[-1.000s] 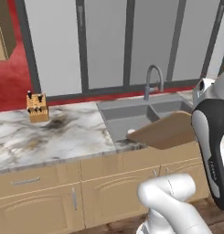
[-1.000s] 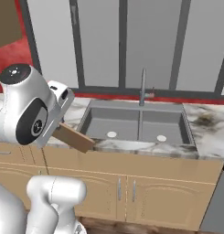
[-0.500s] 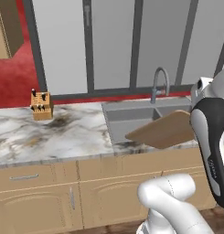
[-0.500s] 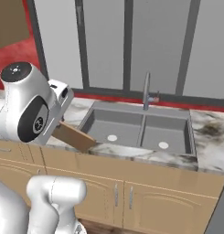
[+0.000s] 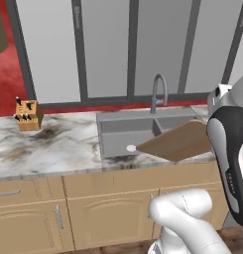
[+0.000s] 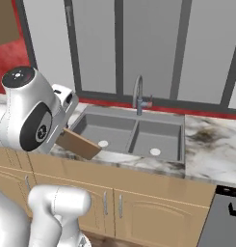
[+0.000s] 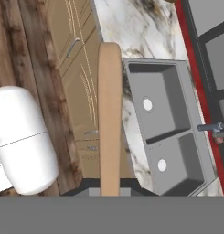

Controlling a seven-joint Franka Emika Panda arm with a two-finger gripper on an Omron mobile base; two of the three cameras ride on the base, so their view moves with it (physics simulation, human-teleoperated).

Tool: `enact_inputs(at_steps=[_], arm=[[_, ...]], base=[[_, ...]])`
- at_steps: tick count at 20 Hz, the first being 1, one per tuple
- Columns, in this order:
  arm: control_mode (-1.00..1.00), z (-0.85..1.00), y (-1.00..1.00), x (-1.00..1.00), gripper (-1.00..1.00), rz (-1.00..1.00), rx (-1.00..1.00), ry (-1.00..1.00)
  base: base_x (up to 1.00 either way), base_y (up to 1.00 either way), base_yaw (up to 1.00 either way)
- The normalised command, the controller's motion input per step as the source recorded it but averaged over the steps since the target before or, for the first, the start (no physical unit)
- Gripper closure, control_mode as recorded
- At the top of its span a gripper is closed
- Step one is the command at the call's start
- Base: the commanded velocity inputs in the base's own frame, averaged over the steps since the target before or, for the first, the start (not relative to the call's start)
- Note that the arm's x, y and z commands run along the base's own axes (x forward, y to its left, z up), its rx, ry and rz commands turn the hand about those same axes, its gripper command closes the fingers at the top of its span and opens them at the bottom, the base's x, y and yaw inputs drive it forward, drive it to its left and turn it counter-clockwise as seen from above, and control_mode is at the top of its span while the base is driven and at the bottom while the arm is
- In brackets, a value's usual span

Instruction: Move the cutting board and knife to the sink. Then move spray from the cabinet to the counter.

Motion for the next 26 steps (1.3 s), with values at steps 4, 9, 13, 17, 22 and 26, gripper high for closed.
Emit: enact_inputs(at_steps=[4,9,13,17,22,26], arm=[[1.0,0.0,0.0,0.0,1.0,0.0,0.0,0.0],[1.0,0.0,0.0,0.0,1.0,0.0,0.0,0.0],[1.0,0.0,0.0,0.0,1.0,0.0,0.0,0.0],[1.0,0.0,0.0,0.0,1.0,0.0,0.0,0.0],[1.0,0.0,0.0,0.0,1.0,0.0,0.0,0.0],[1.0,0.0,0.0,0.0,1.0,0.0,0.0,0.0]], base=[[0.13,0.06,0.0],[0.39,0.05,0.0],[0.5,0.13,0.0],[0.44,0.44,-0.01],[0.24,0.61,-0.11],[0.33,0.45,-0.13]])
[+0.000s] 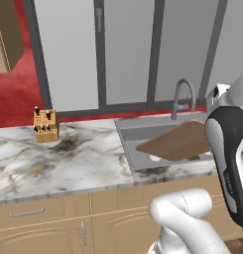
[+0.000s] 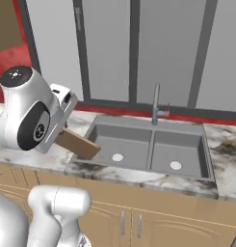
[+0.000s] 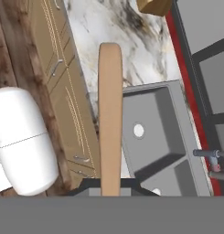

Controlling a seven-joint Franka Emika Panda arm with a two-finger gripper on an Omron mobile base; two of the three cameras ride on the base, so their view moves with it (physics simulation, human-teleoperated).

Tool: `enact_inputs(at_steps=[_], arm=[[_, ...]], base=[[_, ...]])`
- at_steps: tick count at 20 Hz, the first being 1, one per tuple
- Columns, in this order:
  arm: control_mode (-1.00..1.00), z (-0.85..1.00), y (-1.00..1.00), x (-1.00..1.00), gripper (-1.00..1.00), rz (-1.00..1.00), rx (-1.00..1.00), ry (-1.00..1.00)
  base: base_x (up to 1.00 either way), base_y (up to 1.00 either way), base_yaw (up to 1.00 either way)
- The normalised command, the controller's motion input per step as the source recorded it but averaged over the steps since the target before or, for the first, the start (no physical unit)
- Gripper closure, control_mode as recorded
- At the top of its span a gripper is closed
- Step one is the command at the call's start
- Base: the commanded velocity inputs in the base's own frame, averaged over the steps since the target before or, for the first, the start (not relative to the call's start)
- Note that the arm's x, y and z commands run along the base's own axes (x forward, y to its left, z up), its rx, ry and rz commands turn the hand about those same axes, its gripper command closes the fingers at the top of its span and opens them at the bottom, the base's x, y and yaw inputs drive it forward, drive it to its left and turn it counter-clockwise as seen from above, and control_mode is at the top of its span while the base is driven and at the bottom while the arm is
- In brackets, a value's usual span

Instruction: Move the cutting board and knife to the sink. Then move spray from the cabinet to the counter.

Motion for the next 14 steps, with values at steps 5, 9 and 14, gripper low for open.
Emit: enact_inputs(at_steps=[5,9,14], arm=[[1.0,0.0,0.0,0.0,1.0,0.0,0.0,0.0],[1.0,0.0,0.0,0.0,1.0,0.0,0.0,0.0],[1.0,0.0,0.0,0.0,1.0,0.0,0.0,0.0]], base=[[0.54,0.04,-0.05],[0.51,-0.05,0.0],[0.47,-0.12,0.0]])
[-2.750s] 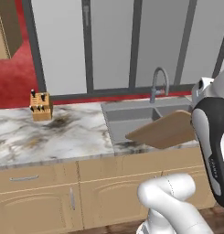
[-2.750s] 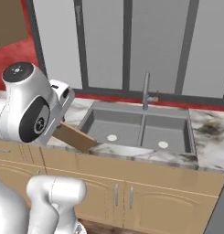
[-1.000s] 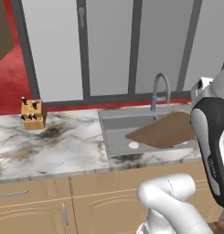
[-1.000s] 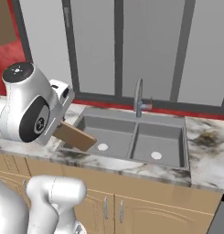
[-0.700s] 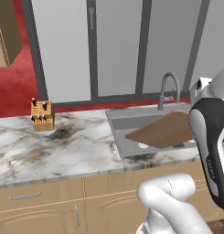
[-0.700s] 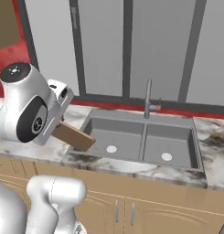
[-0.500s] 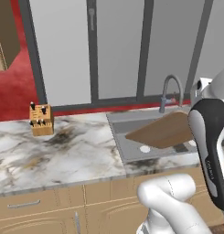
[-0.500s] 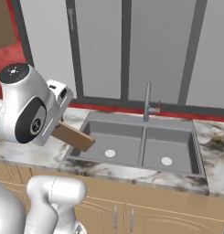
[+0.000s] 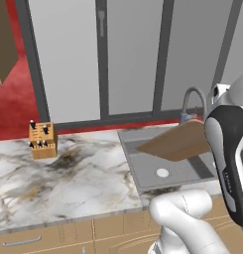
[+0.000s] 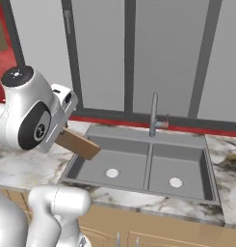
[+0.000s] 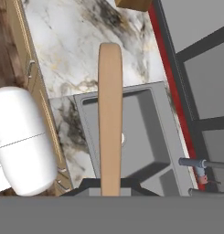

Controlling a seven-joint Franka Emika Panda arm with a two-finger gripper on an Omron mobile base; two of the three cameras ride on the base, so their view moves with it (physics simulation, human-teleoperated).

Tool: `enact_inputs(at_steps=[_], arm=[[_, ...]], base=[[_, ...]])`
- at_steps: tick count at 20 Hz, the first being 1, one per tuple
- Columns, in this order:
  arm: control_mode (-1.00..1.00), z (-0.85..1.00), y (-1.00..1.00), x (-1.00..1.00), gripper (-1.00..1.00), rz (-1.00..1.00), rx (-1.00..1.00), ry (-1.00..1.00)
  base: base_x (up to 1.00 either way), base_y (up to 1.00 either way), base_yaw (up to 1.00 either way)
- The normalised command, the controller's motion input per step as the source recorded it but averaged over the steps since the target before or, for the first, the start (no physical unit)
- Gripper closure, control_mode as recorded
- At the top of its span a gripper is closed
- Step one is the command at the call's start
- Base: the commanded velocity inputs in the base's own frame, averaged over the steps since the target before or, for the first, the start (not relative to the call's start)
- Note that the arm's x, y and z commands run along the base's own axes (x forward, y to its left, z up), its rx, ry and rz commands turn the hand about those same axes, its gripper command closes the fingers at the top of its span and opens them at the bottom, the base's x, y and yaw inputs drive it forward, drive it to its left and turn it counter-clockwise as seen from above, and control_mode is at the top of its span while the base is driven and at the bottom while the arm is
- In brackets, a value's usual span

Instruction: Move the cutting board and knife to the sink. Then move spray from the cabinet to the counter.

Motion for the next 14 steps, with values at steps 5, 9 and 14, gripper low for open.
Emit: enact_inputs(at_steps=[5,9,14], arm=[[1.0,0.0,0.0,0.0,1.0,0.0,0.0,0.0],[-1.0,-0.16,-0.15,0.38,1.0,-0.04,0.0,0.0],[-1.0,-0.3,-0.13,0.13,1.0,-0.06,-0.01,-0.08]], base=[[0.27,-0.11,-0.05],[0.0,0.0,0.0],[0.0,0.0,0.0]])
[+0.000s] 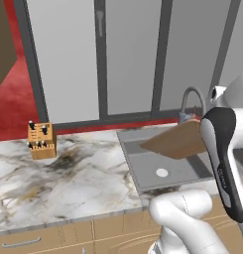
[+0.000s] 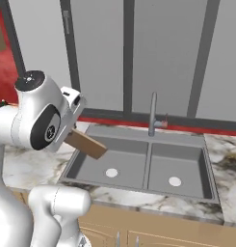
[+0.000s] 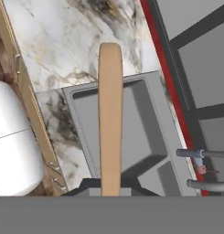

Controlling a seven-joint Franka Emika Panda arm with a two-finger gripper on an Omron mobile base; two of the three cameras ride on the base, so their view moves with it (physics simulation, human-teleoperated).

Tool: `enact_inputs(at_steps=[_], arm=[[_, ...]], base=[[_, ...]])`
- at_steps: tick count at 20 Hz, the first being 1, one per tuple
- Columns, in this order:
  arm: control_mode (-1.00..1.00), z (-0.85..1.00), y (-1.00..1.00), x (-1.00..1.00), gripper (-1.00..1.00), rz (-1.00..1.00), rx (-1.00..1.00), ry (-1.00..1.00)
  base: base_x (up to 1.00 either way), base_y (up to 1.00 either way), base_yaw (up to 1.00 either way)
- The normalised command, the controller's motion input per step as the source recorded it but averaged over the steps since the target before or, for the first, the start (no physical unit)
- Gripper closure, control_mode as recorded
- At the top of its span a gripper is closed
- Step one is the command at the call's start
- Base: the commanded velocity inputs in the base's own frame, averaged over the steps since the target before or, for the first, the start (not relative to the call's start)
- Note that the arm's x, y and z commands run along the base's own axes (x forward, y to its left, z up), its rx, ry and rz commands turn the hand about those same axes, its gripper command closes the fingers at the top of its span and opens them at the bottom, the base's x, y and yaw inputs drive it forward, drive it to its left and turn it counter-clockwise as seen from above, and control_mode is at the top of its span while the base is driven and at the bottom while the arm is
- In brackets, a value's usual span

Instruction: Move the cutting board and knife to the sink. Then move spray from the cabinet to the counter.

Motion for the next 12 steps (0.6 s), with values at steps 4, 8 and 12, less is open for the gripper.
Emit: enact_inputs(at_steps=[4,8,12], arm=[[-1.0,-0.33,-0.01,0.0,1.0,-0.07,-0.06,-0.18],[-1.0,-0.36,0.0,0.0,1.0,-0.13,-0.1,-0.2],[-1.0,-0.14,-0.02,0.0,1.0,-0.18,-0.04,-0.08]], base=[[0.0,0.0,0.0],[0.0,0.0,0.0],[0.0,0.0,0.0]])
